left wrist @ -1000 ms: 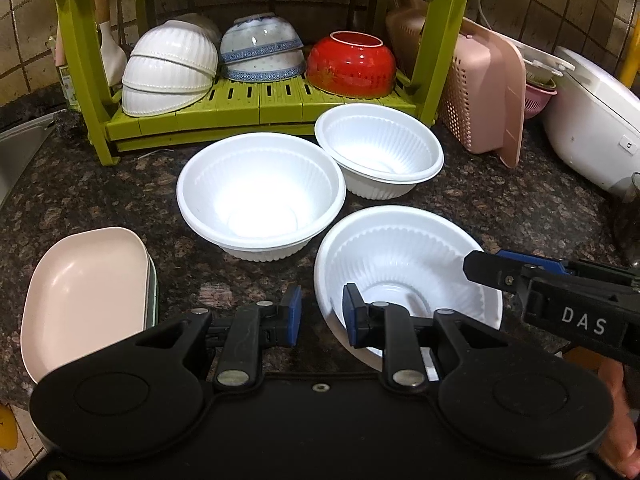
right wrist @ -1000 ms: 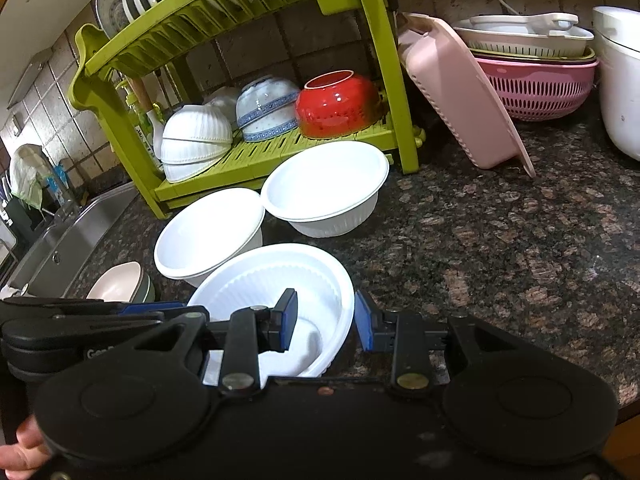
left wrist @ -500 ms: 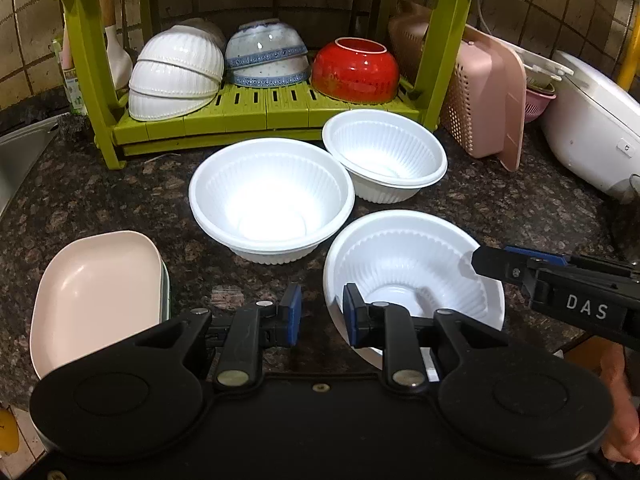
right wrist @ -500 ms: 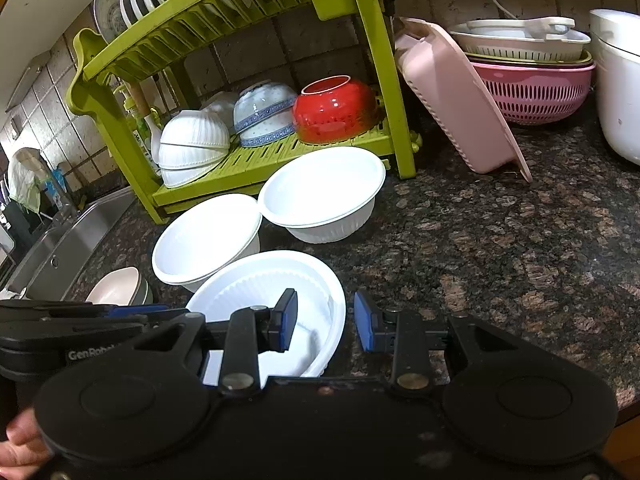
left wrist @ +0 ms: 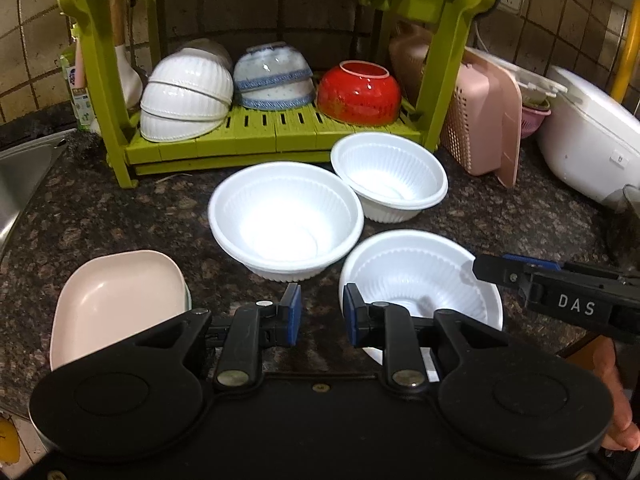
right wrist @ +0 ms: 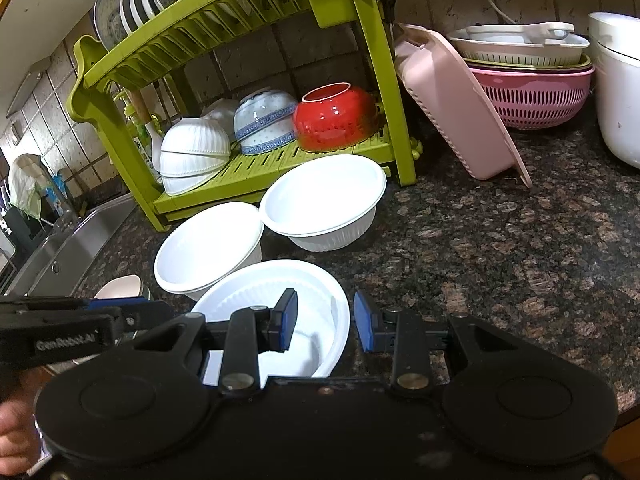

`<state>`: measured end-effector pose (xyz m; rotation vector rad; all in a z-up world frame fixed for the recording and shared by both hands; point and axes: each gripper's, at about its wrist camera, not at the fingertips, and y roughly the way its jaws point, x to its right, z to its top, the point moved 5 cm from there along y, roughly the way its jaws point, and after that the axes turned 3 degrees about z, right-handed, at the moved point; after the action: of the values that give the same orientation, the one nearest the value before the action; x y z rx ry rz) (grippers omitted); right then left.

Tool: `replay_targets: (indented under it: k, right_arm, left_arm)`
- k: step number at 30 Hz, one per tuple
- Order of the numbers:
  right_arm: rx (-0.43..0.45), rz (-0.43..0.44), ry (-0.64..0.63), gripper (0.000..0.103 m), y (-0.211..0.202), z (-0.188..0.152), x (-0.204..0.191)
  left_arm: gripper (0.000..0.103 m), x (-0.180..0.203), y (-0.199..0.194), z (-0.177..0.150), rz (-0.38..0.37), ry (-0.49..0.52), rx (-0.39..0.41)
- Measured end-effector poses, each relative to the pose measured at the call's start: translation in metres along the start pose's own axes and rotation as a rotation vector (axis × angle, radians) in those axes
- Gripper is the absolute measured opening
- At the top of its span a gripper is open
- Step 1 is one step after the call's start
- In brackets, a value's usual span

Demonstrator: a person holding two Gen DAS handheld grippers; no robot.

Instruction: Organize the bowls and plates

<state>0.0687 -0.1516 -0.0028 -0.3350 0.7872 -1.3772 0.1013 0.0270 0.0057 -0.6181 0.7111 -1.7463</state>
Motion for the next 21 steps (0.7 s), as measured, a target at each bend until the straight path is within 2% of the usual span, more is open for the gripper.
replay_targets:
  k: [4, 9, 15, 21]
  right_arm:
    - [0.02, 0.012, 0.013, 0.034, -0.003, 0.006, -0.002]
    - [0.042, 0.093, 0.07, 0.035, -0.004, 0.023, -0.012]
    - [-0.022, 0.206, 0.133, 0.035, 0.018, 0.04, -0.036]
    - [-0.055, 0.171, 0.138, 0.035, 0.05, 0.047, -0.05]
  left_arm:
    - [0.033, -0.011, -0.006, 0.008, 0.009, -0.036, 0.026]
    - [0.033, -0.03, -0.007, 0.024, 0.034, -0.102, 0.053]
    - [0.033, -0.048, 0.005, 0.042, 0.066, -0.163, 0.06]
    - [0.033, -0.062, 0.026, 0.049, 0.101, -0.183, 0.043]
